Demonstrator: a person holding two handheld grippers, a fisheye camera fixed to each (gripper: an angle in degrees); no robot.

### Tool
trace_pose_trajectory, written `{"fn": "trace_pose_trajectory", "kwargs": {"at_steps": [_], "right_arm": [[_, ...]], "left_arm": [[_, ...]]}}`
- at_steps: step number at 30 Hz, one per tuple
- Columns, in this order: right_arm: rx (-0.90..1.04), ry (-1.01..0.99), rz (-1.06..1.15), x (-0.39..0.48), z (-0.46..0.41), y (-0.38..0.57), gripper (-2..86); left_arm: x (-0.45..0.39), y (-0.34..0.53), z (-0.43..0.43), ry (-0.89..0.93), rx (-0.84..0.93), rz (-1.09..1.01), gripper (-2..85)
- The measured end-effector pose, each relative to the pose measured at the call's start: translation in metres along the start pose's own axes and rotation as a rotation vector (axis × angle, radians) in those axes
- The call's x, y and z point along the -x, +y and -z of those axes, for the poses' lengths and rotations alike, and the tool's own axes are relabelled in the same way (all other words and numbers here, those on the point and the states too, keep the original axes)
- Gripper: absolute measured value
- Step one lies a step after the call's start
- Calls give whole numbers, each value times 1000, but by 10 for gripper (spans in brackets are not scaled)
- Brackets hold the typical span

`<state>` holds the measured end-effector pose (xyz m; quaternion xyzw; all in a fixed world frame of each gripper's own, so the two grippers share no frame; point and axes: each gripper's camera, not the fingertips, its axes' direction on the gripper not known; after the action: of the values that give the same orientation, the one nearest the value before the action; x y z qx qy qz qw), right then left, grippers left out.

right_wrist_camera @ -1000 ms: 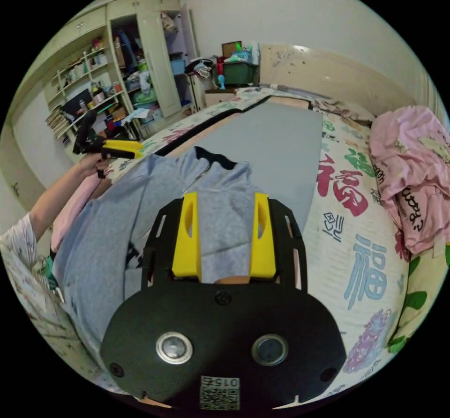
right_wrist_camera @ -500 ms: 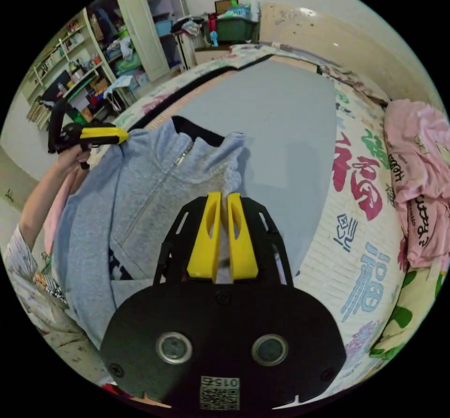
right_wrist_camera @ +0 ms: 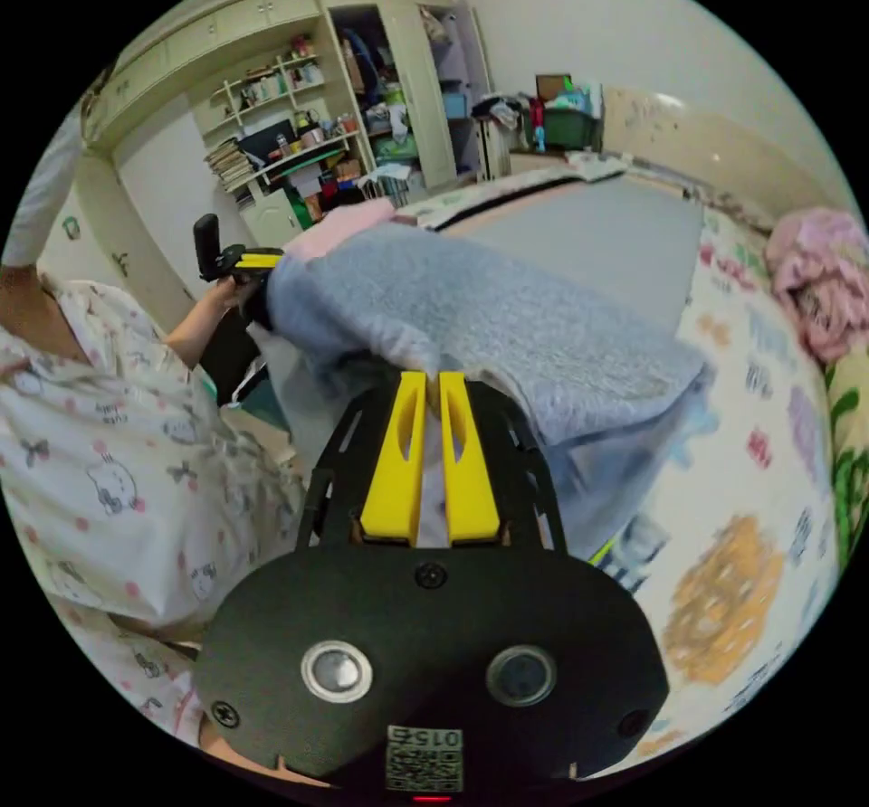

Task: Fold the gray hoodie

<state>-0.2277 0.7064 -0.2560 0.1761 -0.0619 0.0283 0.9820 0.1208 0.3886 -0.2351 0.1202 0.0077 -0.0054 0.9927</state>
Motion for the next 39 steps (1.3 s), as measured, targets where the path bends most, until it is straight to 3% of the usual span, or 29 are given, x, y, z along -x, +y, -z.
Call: {"fn": "trace_pose_trajectory", "kwargs": {"at_steps": [5, 10, 12, 15, 21, 24, 31, 34, 39], "right_arm": [[-126, -69, -182, -15, 61, 32, 41], [-262, -176, -325, -23, 112, 68, 97], [-293, -238, -358, -21, 115, 83, 119], [-275, -283, -362, -11, 107, 91, 140], [-195, -320, -275, -5, 89, 60, 106], [-176, -327, -290, -6, 97, 63, 28], [-168, -328, -351, -13, 96, 85, 19], [-238, -333, -342, -23, 120, 94, 44], [-426, -110, -508, -57, 167, 116, 117]], "left_arm": [[-8, 40, 27, -78, -48, 116, 4], [11, 84, 65, -82, -164, 427, 25], [11, 116, 74, 81, -255, 510, 58], [6, 133, 57, 281, -248, 556, 95], [5, 107, 26, 344, -152, 461, 99], [8, 108, 48, 302, -145, 417, 38], [13, 114, 85, 250, -40, 381, 19], [31, 126, 126, 260, -132, 432, 32], [103, 167, 225, 22, -322, 734, 82]]}}
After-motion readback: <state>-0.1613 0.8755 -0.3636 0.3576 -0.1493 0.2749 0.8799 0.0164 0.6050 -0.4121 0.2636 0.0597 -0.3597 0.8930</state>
